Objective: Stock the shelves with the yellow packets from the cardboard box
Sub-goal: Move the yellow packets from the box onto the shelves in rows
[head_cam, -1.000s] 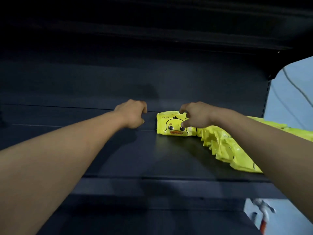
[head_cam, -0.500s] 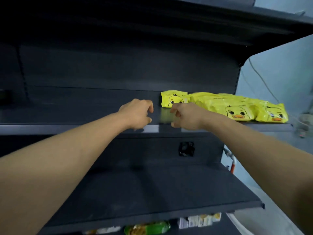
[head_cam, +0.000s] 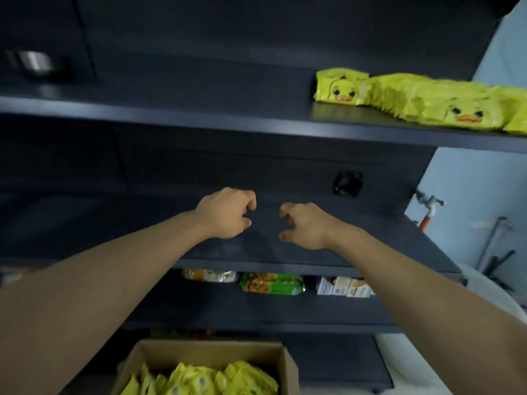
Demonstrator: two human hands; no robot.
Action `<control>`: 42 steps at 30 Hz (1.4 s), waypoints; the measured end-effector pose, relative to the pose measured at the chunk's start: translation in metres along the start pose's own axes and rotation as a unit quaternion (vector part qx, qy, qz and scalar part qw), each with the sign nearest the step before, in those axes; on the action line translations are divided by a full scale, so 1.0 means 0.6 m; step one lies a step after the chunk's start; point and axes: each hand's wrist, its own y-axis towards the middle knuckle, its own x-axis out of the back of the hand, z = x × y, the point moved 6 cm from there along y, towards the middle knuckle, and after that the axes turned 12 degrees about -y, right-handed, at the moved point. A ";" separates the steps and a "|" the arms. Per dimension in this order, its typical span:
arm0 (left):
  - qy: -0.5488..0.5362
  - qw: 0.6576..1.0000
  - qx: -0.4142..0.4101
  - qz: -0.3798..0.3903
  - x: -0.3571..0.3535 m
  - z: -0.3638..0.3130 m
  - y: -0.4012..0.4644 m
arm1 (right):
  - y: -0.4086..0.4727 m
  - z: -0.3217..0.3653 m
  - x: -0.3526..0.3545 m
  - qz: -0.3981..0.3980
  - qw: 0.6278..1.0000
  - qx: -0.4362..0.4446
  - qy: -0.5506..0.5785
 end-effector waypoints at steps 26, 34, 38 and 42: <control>-0.102 0.911 0.286 0.278 -0.671 0.400 -0.287 | -0.020 -0.017 -0.818 0.359 0.931 -0.036 0.065; -0.103 0.924 0.231 0.288 -0.788 0.437 -0.233 | -0.021 -0.030 -0.967 0.338 0.920 -0.179 0.081; -0.109 0.926 0.213 0.293 -0.825 0.452 -0.209 | -0.033 -0.025 -1.010 0.317 0.911 -0.246 0.095; -0.120 0.932 0.192 0.284 -0.851 0.454 -0.181 | -0.040 -0.007 -1.049 0.265 0.919 -0.278 0.087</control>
